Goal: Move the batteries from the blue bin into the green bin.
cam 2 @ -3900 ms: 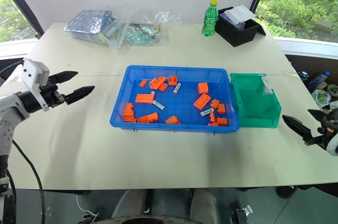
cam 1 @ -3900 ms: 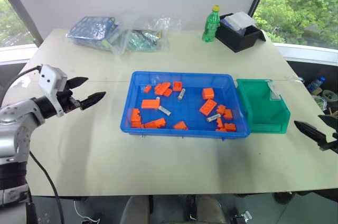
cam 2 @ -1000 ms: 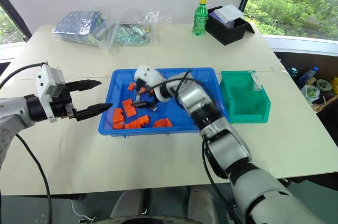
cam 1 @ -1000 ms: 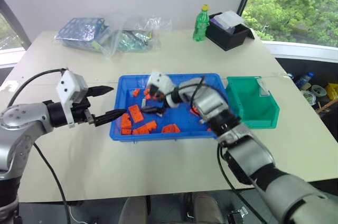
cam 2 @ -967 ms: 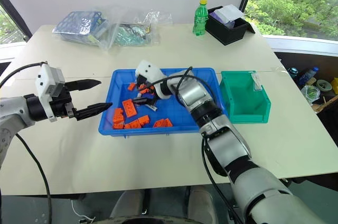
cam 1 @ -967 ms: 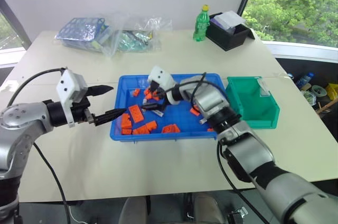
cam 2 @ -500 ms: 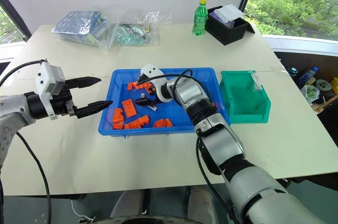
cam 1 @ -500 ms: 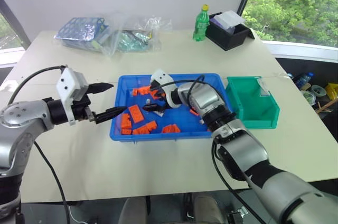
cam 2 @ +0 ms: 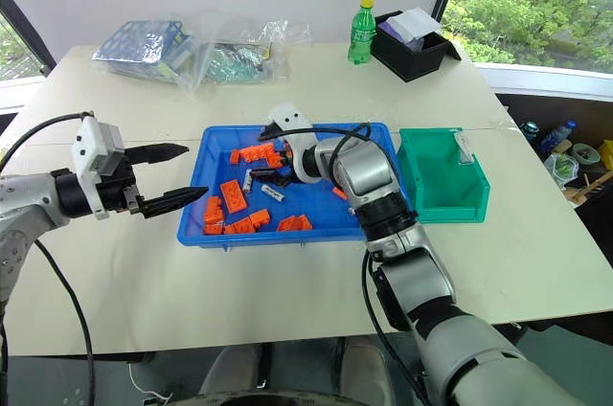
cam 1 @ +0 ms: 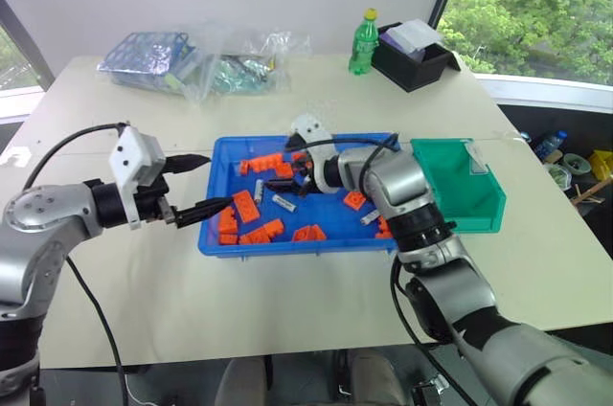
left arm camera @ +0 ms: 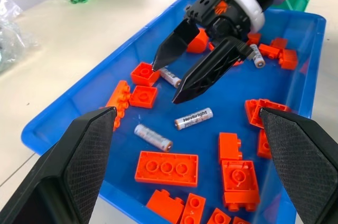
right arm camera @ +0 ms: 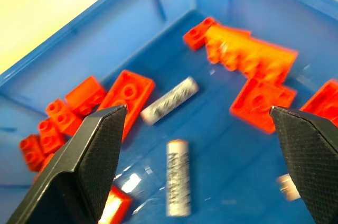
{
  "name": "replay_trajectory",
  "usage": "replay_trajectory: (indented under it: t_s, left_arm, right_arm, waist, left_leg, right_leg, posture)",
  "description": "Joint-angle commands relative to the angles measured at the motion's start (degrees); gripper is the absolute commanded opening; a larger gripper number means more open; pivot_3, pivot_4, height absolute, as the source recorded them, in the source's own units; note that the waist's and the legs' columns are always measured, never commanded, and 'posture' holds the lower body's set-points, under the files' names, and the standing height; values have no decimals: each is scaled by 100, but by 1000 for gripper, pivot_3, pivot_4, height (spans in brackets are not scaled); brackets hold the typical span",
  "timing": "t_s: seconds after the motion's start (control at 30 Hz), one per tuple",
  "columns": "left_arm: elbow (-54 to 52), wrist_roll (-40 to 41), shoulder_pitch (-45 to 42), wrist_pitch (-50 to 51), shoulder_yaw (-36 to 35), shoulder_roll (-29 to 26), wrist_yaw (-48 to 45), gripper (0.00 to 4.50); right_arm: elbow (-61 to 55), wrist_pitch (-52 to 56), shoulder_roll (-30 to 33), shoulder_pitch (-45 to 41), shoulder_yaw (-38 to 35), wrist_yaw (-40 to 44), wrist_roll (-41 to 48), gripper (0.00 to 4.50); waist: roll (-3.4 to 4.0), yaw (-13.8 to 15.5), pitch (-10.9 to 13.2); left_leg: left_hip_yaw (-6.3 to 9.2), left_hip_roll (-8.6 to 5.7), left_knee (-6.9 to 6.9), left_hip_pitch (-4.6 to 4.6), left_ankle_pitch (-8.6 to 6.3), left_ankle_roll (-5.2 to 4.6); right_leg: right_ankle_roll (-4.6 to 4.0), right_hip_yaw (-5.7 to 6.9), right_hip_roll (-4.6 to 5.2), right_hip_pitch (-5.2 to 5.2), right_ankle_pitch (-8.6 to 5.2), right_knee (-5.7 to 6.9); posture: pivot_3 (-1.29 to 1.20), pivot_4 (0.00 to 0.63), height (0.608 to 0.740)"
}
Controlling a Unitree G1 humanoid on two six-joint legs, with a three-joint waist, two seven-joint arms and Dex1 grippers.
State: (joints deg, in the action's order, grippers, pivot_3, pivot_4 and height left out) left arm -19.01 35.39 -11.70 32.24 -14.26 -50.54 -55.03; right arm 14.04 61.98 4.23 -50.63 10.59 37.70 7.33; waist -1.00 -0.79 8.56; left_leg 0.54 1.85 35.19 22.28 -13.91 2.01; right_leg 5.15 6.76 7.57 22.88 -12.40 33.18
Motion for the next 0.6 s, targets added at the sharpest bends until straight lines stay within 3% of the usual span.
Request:
replay_trajectory:
  t_s: [0.03, 0.2, 0.6]
  left_arm:
    - [-49, -30, -69, -98, -46, -79, -87, 4500]
    - [41, -52, -51, -105, -148, -292, -295, 4500]
    - [-67, -42, 103, -71, -333, -341, -182, 4500]
  right_arm:
    - [-187, 254, -221, 135, -177, -291, 221, 4452]
    - [544, -165, -651, 7, -297, -691, 262, 4452]
    - [2619, -1448, -938, -788, -596, -1072, 218, 4452]
  waist:
    - [0, 7, 0]
    - [0, -1, 0]
    - [0, -21, 0]
  left_leg:
    - [0, 0, 1, 0, 0, 0]
    - [-1, 0, 1, 2, 0, 0]
    - [-1, 0, -1, 3, 0, 0]
  right_leg:
    - [0, 0, 0, 2, 0, 0]
    - [-1, 0, 0, 18, -1, 2]
    - [-1, -3, 0, 20, 0, 0]
  posture:
    - [0, 150, 723]
    - [0, 150, 723]
    - [0, 150, 723]
